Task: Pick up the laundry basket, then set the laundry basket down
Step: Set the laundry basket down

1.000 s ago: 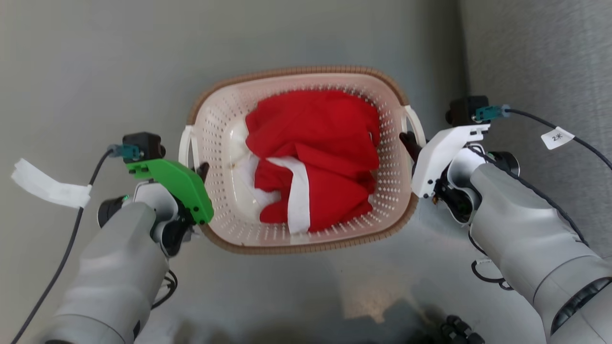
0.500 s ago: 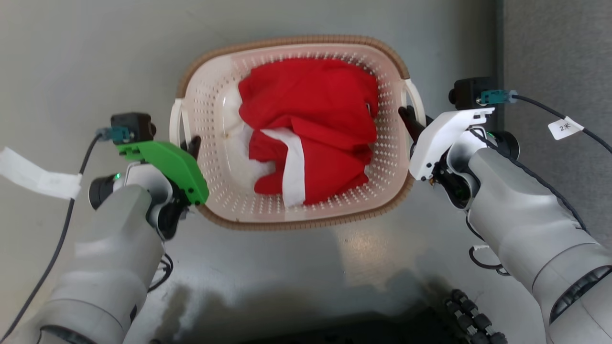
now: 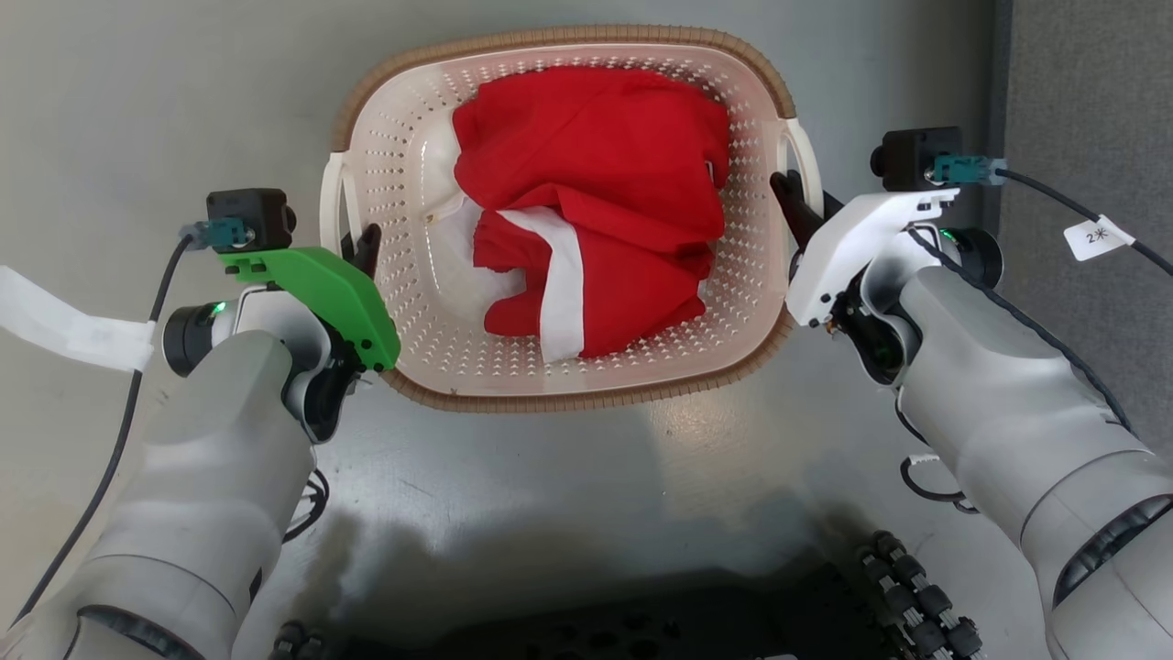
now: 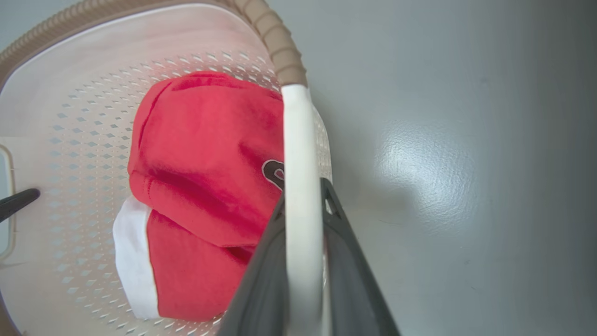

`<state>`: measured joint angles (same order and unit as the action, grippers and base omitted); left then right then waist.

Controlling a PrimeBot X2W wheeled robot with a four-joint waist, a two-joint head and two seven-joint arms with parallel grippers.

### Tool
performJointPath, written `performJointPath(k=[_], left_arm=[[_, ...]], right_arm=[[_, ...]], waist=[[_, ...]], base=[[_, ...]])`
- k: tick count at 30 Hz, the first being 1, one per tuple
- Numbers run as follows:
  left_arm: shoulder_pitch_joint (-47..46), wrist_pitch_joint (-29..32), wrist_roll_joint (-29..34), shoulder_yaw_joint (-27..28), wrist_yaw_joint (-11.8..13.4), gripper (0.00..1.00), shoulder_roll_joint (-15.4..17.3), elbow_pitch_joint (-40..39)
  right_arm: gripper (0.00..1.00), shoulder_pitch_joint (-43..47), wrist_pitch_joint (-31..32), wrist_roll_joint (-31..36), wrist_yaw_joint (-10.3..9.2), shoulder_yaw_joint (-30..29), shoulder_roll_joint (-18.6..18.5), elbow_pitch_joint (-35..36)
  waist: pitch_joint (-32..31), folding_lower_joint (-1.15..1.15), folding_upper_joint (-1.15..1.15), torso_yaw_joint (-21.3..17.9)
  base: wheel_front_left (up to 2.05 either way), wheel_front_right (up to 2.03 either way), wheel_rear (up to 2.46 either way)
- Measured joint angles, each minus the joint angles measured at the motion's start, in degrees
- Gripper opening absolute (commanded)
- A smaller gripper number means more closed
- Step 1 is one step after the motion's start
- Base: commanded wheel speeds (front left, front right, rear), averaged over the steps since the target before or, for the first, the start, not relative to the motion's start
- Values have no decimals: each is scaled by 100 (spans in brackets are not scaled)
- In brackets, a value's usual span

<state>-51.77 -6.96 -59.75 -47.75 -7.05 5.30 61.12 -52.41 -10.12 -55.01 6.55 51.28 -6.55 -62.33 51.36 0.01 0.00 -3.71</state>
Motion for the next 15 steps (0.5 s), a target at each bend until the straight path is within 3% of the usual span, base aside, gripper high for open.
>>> performJointPath(k=[9, 10, 11, 12, 13, 15], left_arm=[[-2, -79, -1, -57, -8, 0, -34, 93], [-4, -97, -2, -62, -8, 0, -35, 96], [-7, -100, -4, -64, -8, 0, -37, 103], [-10, -99, -8, -65, -8, 35, -38, 116], [-15, -92, -9, -66, -8, 95, -38, 133], [-17, -65, -9, -76, -9, 100, -46, 144]], right_arm=[[0, 0, -94, -2, 16, 67, 33, -111], [21, -1, -96, -8, 16, 68, 36, -123], [66, -2, -97, -9, 21, 68, 43, -142], [100, -3, -101, -10, 53, 68, 45, -160], [100, -3, -101, -10, 58, 68, 48, -171], [100, -8, -102, -13, 58, 69, 58, -205]], waist=[[63, 0, 0, 8], [67, 0, 0, 8], [69, 0, 0, 8], [72, 0, 0, 8], [75, 0, 0, 8], [80, 0, 0, 10]], base=[[0, 0, 0], [0, 0, 0], [0, 0, 0], [0, 0, 0], [0, 0, 0], [0, 0, 0]])
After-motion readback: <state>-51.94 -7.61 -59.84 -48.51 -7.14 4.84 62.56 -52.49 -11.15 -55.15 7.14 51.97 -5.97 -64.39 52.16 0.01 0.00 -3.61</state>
